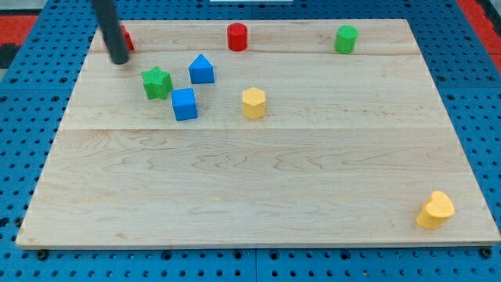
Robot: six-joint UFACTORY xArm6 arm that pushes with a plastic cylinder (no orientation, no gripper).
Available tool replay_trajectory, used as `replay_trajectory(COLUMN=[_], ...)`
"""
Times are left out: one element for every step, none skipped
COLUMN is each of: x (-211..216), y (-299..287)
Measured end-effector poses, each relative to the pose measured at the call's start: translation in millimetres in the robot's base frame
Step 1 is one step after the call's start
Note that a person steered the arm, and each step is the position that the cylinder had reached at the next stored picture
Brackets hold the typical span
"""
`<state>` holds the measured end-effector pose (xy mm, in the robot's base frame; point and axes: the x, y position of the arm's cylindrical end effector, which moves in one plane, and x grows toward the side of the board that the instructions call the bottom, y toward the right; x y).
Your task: Move green star to the bottom left of the star
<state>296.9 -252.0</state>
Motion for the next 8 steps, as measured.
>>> replay_trajectory(x=[-24.7,-44.8,-44.4,-31.6,2.9,2.9,2.9,2.9], y=[-43.8,0.5,47.5,25.9,34.6,37.3,35.7,35.7])
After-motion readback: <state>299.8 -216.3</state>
